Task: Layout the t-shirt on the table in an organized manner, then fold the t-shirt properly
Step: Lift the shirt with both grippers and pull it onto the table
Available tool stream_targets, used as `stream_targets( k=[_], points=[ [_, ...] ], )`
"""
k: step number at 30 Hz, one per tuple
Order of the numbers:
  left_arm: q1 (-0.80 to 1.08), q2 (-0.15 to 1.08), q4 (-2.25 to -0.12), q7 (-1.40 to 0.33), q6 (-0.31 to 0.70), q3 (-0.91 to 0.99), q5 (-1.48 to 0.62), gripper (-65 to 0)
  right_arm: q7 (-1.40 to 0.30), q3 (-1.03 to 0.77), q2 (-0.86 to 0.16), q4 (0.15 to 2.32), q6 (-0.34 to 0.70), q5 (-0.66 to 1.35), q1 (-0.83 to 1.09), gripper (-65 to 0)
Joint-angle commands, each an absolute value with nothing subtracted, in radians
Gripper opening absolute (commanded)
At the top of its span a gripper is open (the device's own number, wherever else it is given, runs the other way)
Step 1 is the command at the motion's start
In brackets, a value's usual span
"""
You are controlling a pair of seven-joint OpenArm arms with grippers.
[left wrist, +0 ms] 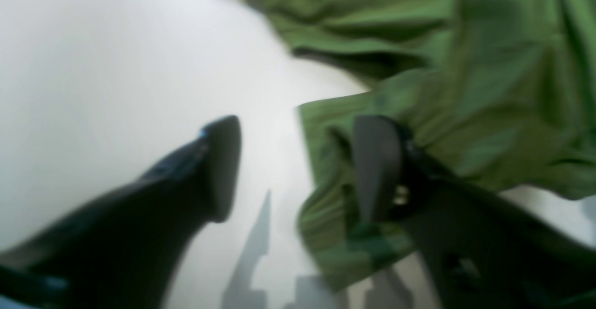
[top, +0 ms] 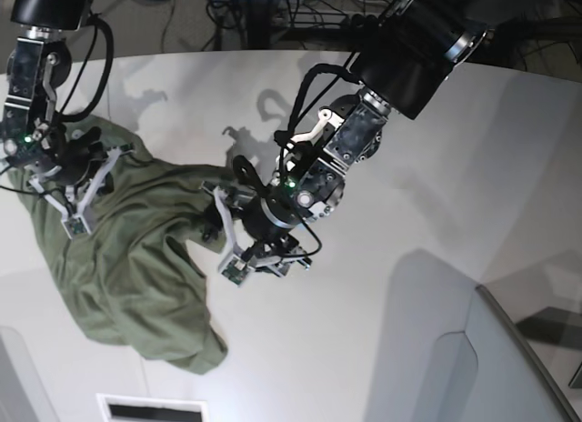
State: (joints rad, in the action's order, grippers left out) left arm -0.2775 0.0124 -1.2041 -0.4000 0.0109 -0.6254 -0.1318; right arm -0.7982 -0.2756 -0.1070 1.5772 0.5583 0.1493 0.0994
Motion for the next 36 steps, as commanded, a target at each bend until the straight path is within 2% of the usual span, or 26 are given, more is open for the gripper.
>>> stream_targets(
  k=[1,5,7,12,15,17,25,27,31,33,36],
  points=[
    [-0.317,-0.002,-1.196,-0.380,0.002,-0.621,-0.131,-20.1,-0.782,-0.280,-0.116,1.600,0.558,0.157,0.079,-64.1],
    [-0.358,-0.051,-1.078,-0.378,0.002,-0.621,-0.127,-18.1,-0.782,-0.280,-0.116,1.600,0.558,0.157,0.076,-63.9],
    [-0.386,-0.081,-1.010,-0.378,0.004,-0.621,-0.127,-17.6,-0.782,-0.280,-0.116,1.601,0.558,0.159,0.077,-60.9],
    [-0.430,-0.114,-0.903,-0.306,0.007,-0.621,-0.133,-18.4,-0.780,-0.283,-0.116,1.604,0.559,0.208,0.084,-39.6],
    [-0.430,-0.122,-0.872,-0.257,0.096,-0.619,-0.127,-18.4,-0.780,-0.352,-0.116,1.604,0.559,0.315,0.093,-27.9],
    [-0.430,-0.136,-0.849,-0.257,0.117,-0.619,-0.127,-18.4,-0.780,-0.380,-0.120,1.604,0.559,0.354,0.096,-22.2],
    [-0.432,-0.140,-0.803,-0.257,0.117,-0.619,-0.125,-18.9,-0.777,-0.387,-0.125,1.604,0.559,0.355,0.096,-21.6],
    [-0.432,-0.139,-0.806,-0.257,0.117,-0.615,-0.125,-24.0,-0.777,-0.387,-0.125,1.604,0.559,0.355,0.096,-21.6],
    [-0.458,-0.137,-0.794,-0.257,0.117,-0.613,-0.127,-52.2,-0.777,-0.387,-0.125,1.603,0.559,0.355,0.096,-21.6],
    [-0.469,-0.137,-0.762,-0.257,0.117,-0.610,-0.127,-64.0,-0.777,-0.387,-0.125,1.603,0.559,0.355,0.096,-21.6],
    [-0.506,-0.139,-0.713,-0.255,0.117,-0.610,-0.128,-65.0,-0.777,-0.387,-0.125,1.603,0.559,0.355,0.097,-21.8]
  ],
)
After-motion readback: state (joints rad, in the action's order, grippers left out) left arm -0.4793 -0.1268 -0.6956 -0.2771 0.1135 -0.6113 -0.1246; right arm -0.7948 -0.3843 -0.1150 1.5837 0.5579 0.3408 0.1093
